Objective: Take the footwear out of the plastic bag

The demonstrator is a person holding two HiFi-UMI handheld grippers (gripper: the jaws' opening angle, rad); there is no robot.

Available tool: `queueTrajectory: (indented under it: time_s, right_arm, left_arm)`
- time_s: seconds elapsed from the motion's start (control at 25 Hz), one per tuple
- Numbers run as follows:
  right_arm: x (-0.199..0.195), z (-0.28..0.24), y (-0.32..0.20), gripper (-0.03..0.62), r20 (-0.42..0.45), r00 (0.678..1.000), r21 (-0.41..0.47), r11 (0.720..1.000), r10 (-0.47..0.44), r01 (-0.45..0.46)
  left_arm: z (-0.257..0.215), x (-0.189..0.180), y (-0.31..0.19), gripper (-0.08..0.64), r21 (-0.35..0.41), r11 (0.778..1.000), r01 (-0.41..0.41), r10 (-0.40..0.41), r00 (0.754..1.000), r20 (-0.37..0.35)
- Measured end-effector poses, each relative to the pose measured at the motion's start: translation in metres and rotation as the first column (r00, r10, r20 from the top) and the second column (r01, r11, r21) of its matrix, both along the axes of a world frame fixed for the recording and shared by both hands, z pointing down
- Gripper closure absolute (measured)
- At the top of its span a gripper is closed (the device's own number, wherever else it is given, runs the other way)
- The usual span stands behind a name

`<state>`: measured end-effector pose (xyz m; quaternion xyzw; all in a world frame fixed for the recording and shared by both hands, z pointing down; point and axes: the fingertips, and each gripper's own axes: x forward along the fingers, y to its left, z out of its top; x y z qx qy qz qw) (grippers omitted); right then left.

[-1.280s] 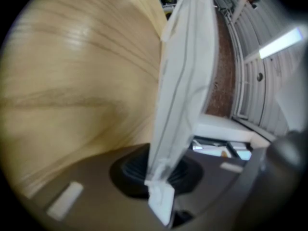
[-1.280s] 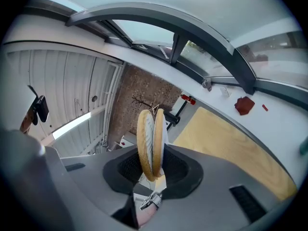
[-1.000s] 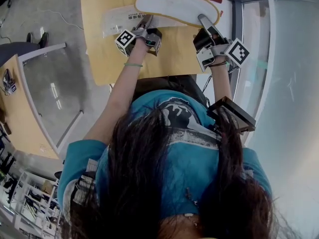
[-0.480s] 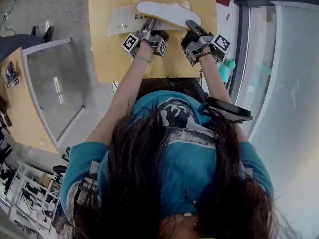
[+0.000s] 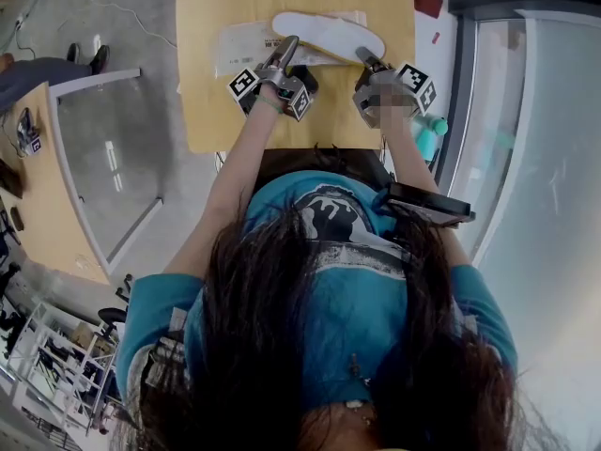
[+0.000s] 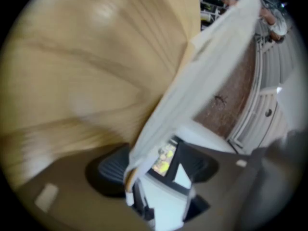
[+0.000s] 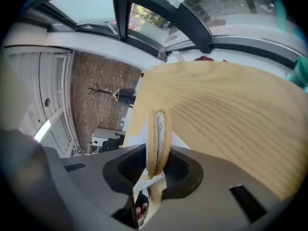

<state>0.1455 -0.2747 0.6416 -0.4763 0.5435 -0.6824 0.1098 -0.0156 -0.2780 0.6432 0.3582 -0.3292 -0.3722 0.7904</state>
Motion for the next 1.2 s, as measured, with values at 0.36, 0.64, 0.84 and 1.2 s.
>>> queueTrajectory:
  time_s: [0.36,0.64,0.84,1.2]
  right_arm:
    - [0.001,0.003,0.001,0.5,-0.083,0.996,0.043,0.999,-0.015,0.019]
    - [-0.008,-0.01,0.013,0.409,-0.085,0.987,0.017,0.991,-0.133,0.135]
    - [0.014,-0.017,0.037,0.341,-0.379,0.889,-0.085,0.966,-0.257,0.244]
    - [0.015,-0.001,0.062,0.334,-0.453,0.806,-0.152,0.924,-0.381,0.351]
  left_arm:
    - [-0.019,-0.008,0.054,0.222,0.043,0.962,-0.27,0.26,0.953,0.155]
    - [-0.048,-0.007,0.056,0.222,0.16,0.936,-0.315,0.273,0.932,0.237]
    - [-0.065,-0.007,0.06,0.224,0.203,0.924,-0.322,0.252,0.917,0.309]
    - [-0.087,-0.018,0.05,0.295,0.307,0.867,-0.392,0.19,0.831,0.523]
